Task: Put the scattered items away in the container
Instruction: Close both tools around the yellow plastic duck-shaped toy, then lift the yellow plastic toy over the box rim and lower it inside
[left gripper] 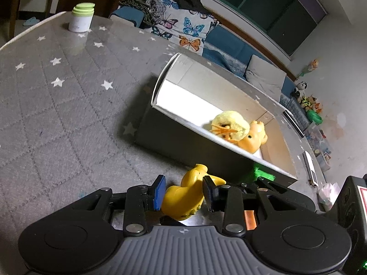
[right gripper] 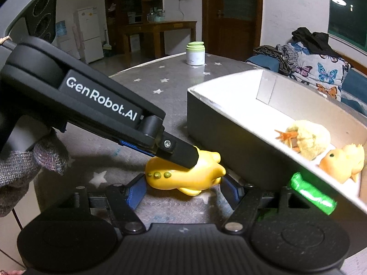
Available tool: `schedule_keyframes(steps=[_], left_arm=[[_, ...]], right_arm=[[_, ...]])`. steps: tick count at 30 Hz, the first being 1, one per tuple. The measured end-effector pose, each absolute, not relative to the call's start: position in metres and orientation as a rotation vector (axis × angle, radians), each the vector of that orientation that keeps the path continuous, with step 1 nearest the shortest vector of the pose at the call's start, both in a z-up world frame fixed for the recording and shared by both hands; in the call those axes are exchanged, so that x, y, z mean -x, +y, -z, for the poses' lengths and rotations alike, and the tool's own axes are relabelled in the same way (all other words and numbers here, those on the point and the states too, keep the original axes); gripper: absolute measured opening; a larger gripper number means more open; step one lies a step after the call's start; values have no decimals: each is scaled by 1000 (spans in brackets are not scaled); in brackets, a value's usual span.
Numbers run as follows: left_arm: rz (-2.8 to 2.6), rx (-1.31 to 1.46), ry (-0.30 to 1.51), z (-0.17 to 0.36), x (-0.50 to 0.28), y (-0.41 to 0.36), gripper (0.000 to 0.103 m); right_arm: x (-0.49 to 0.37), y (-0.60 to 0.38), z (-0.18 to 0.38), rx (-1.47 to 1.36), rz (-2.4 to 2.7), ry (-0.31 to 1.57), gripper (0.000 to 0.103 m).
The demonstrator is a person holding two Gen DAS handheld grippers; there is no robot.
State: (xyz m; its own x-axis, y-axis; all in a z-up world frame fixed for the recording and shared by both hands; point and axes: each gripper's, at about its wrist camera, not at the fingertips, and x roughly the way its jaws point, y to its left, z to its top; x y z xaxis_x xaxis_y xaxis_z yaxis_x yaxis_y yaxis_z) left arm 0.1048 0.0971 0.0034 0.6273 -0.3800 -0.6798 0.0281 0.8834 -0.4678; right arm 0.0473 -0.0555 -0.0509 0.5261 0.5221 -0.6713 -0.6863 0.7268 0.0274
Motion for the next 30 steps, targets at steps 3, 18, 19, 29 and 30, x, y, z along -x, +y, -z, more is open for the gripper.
schedule_keyframes(steps=[3,18,19,29,30], left_arm=[[245,437,852,-12,-105,94,37],[256,400,782,-52,-116,75,37],[256,397,778,-54,-118,74,37],[265,426,771,-68,-157,68,37],[269,431,772,-68,-161,68,37]], right_arm=[[-47,-58,40,265,-741,703,71],[-66,-73,-3,300,-764,660,71],[-67,-73,-5,304,-764,657,71],[-97,-76,-21,344,-775,634,71],[-101,-76,-21,346,-778,636,71]])
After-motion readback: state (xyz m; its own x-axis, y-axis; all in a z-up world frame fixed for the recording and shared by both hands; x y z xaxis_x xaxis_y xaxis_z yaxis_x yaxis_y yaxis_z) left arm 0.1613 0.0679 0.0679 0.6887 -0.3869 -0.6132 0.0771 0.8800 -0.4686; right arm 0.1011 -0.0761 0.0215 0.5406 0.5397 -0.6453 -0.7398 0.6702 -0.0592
